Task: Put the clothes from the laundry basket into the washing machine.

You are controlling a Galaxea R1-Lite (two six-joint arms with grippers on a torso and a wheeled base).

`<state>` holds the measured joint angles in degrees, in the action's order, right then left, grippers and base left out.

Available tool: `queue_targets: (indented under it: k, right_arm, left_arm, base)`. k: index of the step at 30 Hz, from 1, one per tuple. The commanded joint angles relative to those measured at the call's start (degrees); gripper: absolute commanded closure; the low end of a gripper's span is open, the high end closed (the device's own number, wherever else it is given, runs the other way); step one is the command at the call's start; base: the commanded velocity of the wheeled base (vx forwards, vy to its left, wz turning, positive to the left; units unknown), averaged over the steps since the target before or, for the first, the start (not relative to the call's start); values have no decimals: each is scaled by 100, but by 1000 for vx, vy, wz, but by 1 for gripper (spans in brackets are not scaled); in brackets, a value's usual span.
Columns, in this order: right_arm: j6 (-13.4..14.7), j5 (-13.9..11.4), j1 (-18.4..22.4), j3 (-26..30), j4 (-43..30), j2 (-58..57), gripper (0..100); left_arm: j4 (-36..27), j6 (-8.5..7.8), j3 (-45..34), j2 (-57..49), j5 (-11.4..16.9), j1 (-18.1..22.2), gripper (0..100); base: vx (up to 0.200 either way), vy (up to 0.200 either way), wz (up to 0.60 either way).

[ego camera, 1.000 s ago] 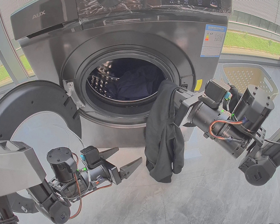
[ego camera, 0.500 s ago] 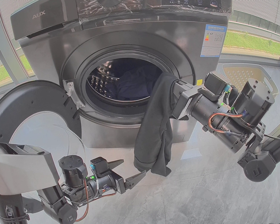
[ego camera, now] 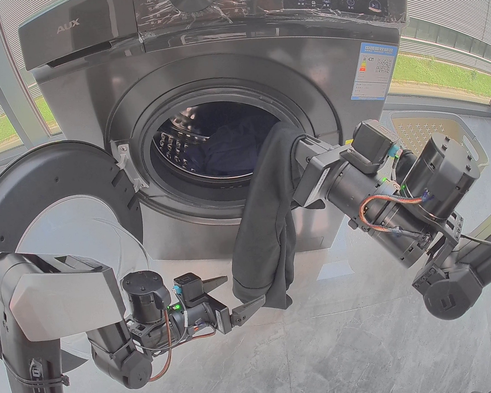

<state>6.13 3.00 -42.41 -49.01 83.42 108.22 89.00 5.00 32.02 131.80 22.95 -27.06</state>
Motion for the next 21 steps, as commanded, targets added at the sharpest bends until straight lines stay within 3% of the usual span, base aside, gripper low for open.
queue_targets:
  k: [1,7,18,19,21]
  right_arm:
    - [2,8,-145,-12,-1,-2,100]
    - [11,219,-259,-39,-10,-2,100]
    - [11,227,-338,-39,-1,15,100]
    - [11,227,-347,-39,-1,15,100]
    - [11,227,-338,-39,-1,15,100]
  left_arm:
    - [21,36,410,407,-2,-1,0]
    - [21,45,990,777,-37,-1,0]
    - [12,71,1922,1313,-177,43,0]
    - [12,63,1957,1348,-177,52,100]
    - [12,63,2001,1374,-212,61,100]
  base:
    - [0,0,0]
    - [0,0,0]
    - [0,0,0]
    - [0,0,0]
    - [0,0,0]
